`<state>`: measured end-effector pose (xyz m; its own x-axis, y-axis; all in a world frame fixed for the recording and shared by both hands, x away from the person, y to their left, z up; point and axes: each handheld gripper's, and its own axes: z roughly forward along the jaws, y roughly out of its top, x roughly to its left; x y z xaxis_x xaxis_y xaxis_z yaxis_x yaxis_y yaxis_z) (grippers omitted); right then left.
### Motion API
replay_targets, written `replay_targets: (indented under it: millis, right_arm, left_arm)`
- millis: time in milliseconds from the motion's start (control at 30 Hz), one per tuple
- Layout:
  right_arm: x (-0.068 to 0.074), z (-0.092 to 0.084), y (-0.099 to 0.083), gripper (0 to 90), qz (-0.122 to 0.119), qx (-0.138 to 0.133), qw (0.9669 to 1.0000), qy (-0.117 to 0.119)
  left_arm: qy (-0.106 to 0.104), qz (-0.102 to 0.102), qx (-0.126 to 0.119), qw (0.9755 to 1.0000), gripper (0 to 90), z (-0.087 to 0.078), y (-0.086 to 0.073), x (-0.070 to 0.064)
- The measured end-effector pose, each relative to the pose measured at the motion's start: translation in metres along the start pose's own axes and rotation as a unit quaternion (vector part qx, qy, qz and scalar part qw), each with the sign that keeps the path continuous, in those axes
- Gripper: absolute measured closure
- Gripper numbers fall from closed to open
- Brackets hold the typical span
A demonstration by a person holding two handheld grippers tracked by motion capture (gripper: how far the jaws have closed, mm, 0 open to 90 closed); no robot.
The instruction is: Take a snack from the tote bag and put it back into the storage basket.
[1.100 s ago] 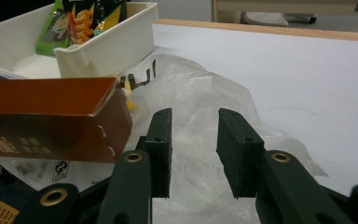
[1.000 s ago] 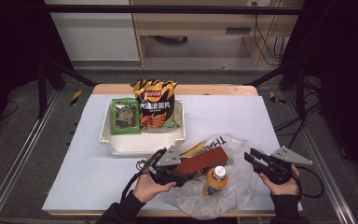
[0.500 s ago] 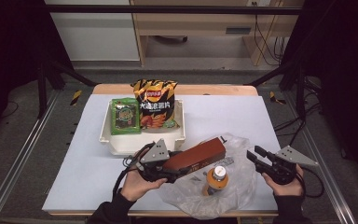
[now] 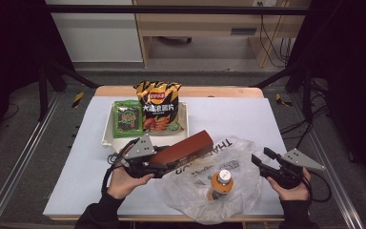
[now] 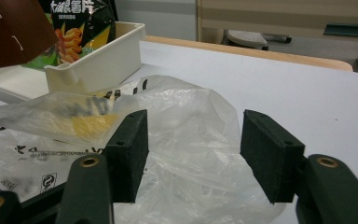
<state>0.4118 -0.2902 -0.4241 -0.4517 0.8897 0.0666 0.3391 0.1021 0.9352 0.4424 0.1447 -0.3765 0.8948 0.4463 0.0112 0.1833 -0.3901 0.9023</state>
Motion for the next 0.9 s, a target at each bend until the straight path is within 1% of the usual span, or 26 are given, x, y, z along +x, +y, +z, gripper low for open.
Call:
replay_targets:
  millis: [167,333,467,767,900]
  right_arm:
    - [0.001,0.001,0.001,37.4,-0.002,0.0,1.0,-0.005]
    - [0.002,0.002,0.0,36.5,-0.003,0.004,1.0,-0.006]
    - [0.002,0.002,0.0,36.3,-0.003,0.005,1.0,-0.006]
    - [0.001,0.002,-0.002,36.3,-0.002,0.009,0.9999,-0.006]
    - [0.001,0.003,-0.003,36.2,-0.003,0.009,0.9999,-0.005]
  left_arm:
    - [0.021,-0.005,0.0,0.9998,43.0,-0.015,-0.006,0.012]
    - [0.036,-0.014,-0.005,0.9992,43.1,-0.026,-0.01,0.022]
    - [0.047,-0.021,-0.004,0.9987,43.1,-0.033,-0.013,0.031]
    - [0.069,-0.032,0.006,0.9971,43.1,-0.038,-0.022,0.049]
    - [0.078,-0.035,0.015,0.9962,43.1,-0.039,-0.027,0.056]
